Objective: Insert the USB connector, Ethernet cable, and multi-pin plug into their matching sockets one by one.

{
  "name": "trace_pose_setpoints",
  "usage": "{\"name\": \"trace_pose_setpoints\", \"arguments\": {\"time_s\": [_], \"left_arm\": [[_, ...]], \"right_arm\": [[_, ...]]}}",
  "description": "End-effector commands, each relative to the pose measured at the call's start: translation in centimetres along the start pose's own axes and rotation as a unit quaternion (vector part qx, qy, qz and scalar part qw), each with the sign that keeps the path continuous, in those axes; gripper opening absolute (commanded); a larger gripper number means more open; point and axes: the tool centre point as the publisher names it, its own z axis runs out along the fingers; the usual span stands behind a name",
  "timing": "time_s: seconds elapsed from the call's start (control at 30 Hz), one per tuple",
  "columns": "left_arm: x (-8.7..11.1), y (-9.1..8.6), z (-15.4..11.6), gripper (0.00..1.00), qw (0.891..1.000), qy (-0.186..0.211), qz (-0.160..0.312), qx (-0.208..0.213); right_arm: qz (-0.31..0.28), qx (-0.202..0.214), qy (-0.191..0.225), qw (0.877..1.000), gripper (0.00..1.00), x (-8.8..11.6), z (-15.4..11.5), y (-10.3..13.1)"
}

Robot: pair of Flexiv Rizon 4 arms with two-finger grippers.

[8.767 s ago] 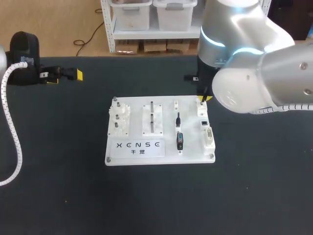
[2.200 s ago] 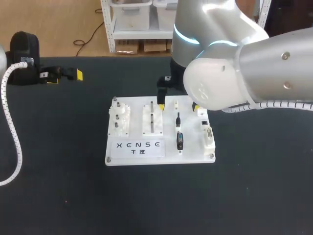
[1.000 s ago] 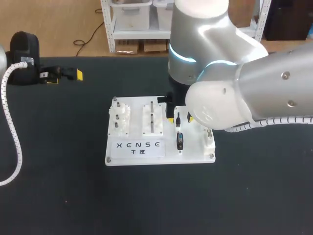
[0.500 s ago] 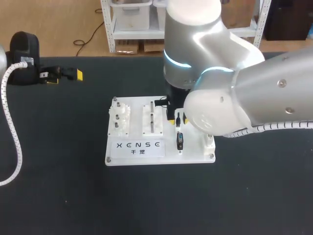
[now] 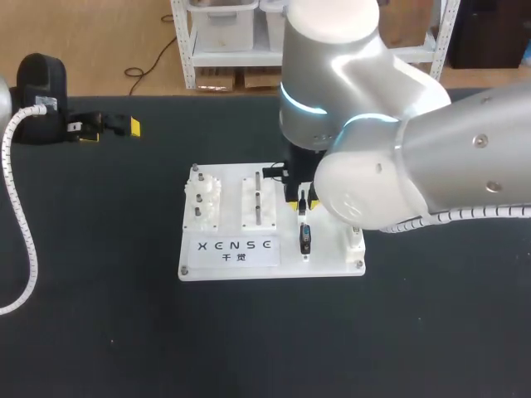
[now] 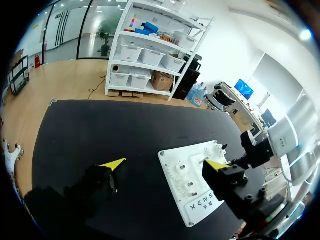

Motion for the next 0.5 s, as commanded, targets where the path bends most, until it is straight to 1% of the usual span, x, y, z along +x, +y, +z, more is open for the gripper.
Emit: {"name": "trace_pose_setpoints", "arguments": {"time_s": [0.03, 0.2, 0.4, 0.5], "left_arm": [[0.00, 0.00, 0.00, 1.00, 1.000, 0.000, 0.000, 0.000], [0.00, 0.00, 0.00, 1.00, 1.000, 0.000, 0.000, 0.000], [0.00, 0.00, 0.00, 1.00, 1.000, 0.000, 0.000, 0.000], [0.00, 0.00, 0.00, 1.00, 1.000, 0.000, 0.000, 0.000]], "right_arm": [[0.002, -0.004, 0.006, 1.000, 0.19, -0.11, 0.26, -0.01], [0.006, -0.003, 0.005, 1.000, 0.09, -0.09, 0.29, -0.09], [0.011, -0.002, 0.005, 1.000, 0.07, -0.16, 0.37, -0.32], [0.012, -0.006, 0.005, 1.000, 0.03, -0.24, 0.29, -0.19]]}}
